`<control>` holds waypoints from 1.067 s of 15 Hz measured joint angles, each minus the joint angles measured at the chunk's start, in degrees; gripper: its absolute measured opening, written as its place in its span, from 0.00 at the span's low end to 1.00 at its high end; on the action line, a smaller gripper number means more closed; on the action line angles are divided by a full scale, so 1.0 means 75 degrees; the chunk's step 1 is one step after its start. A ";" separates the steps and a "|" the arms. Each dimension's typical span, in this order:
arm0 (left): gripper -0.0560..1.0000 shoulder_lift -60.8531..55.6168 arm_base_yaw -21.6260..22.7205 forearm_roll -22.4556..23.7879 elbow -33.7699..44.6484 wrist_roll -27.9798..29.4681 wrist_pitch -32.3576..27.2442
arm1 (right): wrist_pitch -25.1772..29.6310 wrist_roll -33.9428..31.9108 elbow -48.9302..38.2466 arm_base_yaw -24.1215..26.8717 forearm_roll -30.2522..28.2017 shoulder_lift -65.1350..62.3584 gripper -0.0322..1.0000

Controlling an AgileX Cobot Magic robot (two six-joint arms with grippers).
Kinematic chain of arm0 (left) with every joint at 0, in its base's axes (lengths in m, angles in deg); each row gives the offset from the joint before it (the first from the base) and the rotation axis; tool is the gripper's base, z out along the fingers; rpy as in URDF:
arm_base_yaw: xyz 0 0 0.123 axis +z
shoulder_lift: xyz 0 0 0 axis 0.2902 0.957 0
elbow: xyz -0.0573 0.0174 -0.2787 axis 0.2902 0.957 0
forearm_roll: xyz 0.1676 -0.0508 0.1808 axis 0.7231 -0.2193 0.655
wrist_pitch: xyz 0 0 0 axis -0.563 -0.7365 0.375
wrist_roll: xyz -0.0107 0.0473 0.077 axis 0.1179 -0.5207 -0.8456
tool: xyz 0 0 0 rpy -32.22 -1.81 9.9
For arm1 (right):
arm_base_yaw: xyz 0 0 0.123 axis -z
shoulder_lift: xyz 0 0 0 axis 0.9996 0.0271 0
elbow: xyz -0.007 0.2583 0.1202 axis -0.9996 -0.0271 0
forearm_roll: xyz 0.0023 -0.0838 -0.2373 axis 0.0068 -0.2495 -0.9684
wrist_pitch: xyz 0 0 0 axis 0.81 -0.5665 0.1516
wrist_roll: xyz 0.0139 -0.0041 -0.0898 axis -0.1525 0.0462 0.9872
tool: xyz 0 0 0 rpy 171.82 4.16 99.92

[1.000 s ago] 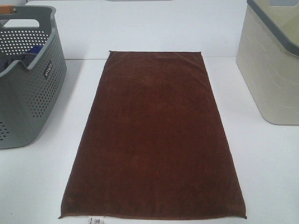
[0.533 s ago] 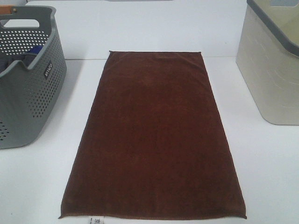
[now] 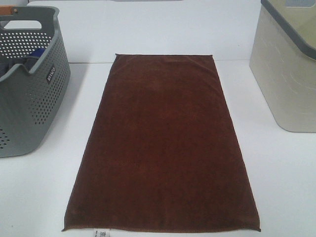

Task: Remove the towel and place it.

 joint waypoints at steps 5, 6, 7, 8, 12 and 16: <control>0.68 0.0000 0.0000 0.0000 0.0000 0.0000 0.0000 | 0.0000 0.0374 0.0000 0.0000 -0.0023 0.0000 0.64; 0.68 0.0000 0.0000 0.0000 0.0000 0.0000 0.0000 | 0.0000 0.0397 0.0000 0.0000 -0.0023 0.0000 0.64; 0.68 0.0000 0.0000 0.0000 0.0000 0.0000 0.0000 | 0.0000 0.0397 0.0000 0.0000 -0.0023 0.0000 0.64; 0.68 0.0000 0.0000 0.0000 0.0000 0.0000 0.0000 | 0.0000 0.0397 0.0000 0.0000 -0.0023 0.0000 0.64; 0.68 0.0000 0.0031 0.0000 0.0000 -0.0008 0.0000 | 0.0000 0.0397 0.0000 0.0000 -0.0023 0.0000 0.64; 0.68 0.0000 0.1207 -0.0015 0.0000 -0.0008 0.0000 | 0.0000 0.0397 0.0000 0.0000 -0.0023 0.0000 0.64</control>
